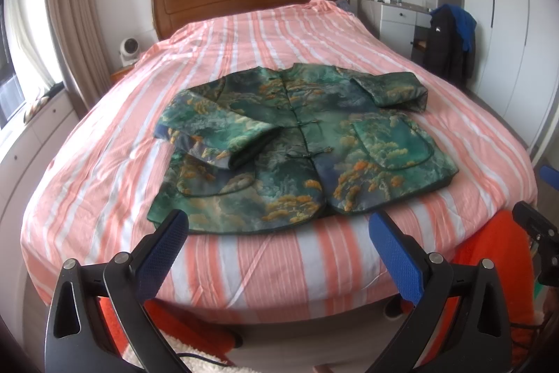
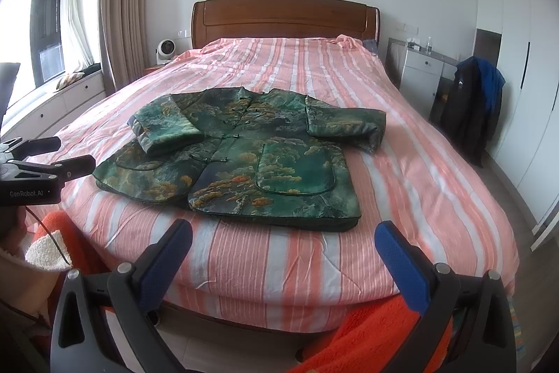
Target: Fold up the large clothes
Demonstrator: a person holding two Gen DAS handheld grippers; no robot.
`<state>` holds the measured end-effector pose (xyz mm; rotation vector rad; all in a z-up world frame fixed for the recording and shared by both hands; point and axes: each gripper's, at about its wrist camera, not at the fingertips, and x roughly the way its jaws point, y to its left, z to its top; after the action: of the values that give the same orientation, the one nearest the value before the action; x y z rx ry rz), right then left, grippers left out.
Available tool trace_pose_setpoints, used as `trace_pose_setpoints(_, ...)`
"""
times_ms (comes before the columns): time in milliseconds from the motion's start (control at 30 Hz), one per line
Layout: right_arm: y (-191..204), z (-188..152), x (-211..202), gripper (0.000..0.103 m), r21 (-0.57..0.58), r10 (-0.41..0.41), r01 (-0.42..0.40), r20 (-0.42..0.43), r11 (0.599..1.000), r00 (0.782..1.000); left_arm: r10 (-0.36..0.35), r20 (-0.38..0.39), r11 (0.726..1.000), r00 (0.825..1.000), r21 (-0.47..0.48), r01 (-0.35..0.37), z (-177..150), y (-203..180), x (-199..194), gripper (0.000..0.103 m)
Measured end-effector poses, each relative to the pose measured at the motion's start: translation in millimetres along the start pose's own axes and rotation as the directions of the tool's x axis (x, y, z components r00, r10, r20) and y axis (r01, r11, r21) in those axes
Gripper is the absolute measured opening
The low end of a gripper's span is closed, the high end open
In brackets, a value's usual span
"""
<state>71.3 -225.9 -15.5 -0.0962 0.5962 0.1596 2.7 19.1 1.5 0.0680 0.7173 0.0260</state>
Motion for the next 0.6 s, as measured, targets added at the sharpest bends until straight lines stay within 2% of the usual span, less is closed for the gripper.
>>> trace_pose_setpoints(600,0.5,0.8,0.1,0.103,-0.001,0.004,-0.004,0.002,1.0,1.0,-0.005,0.005,1.0,1.0,0.003,0.005,0.0,-0.9,-0.2,0.103)
